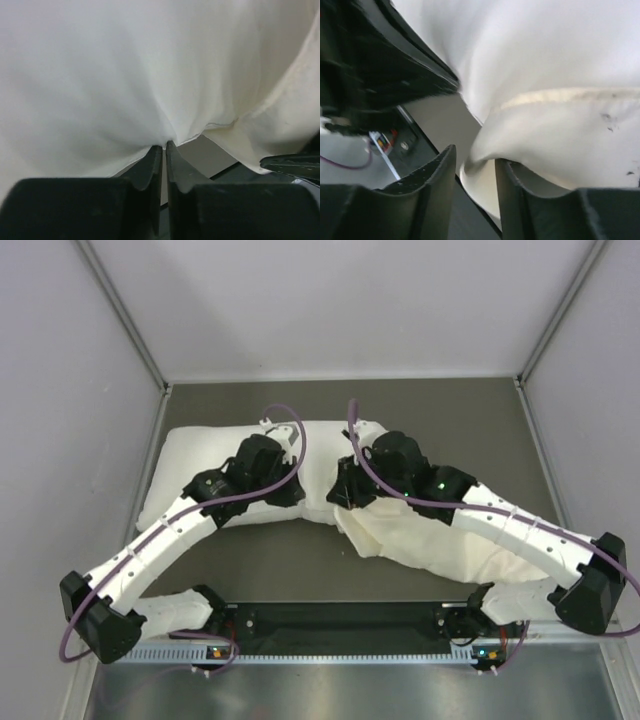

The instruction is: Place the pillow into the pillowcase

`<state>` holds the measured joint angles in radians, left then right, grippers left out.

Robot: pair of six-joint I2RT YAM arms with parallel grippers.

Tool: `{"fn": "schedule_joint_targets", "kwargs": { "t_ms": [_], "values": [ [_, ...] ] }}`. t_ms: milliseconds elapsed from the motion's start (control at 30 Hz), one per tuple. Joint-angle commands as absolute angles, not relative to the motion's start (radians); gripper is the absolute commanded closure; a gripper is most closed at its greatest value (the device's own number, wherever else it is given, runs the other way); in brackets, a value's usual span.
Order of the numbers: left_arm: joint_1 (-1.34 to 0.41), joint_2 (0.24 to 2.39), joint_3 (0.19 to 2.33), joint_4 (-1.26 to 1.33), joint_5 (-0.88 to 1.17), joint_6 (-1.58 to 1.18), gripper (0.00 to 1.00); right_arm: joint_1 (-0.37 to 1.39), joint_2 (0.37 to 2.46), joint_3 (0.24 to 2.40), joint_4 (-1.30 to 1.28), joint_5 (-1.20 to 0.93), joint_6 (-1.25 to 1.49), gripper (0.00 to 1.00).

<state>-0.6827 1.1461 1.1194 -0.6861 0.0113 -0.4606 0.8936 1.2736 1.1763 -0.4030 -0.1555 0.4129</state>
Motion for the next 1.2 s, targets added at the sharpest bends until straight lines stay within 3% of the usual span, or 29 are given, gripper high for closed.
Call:
{"fn": "schedule_joint_targets", "kwargs": {
  "t_ms": [0, 67, 100, 200, 400, 633, 933, 1167],
  "values": [
    [-0.712, 1.091, 1.092, -0.728, 0.078, -0.488, 0.84, 0.891, 1.195, 1.056, -0.417, -0.149, 0.44, 0.61],
    [-0.713, 1.063, 1.089, -0.764, 0.017, -0.497, 0.72, 0.885, 1.12, 1.025, -0.457, -0.105, 0.456, 0.51],
    [-0.713, 1.055, 1.095, -0.781, -0.009, -0.502, 0.62, 0.881, 1.099, 1.016, -0.475, -0.094, 0.457, 0.49],
    [-0.713, 1.057, 1.156, -0.894, -0.156, -0.534, 0.5, 0.87, 1.031, 1.037, -0.573, -0.04, 0.465, 0.39],
    [-0.712, 1.094, 1.305, -1.017, -0.334, -0.534, 0.43, 0.835, 1.009, 1.126, -0.728, 0.139, 0.474, 0.36],
    [-0.698, 1.267, 1.486, -1.04, -0.482, -0.451, 0.35, 0.692, 1.156, 1.232, -0.75, 0.221, 0.417, 0.35],
    [-0.512, 1.442, 1.563, -0.885, -0.338, -0.328, 0.34, 0.485, 1.38, 1.351, -0.681, 0.172, 0.38, 0.35],
    [-0.514, 1.653, 1.86, -0.879, -0.186, -0.259, 0.34, 0.407, 1.555, 1.477, -0.655, 0.127, 0.368, 0.37]
  ]
}}
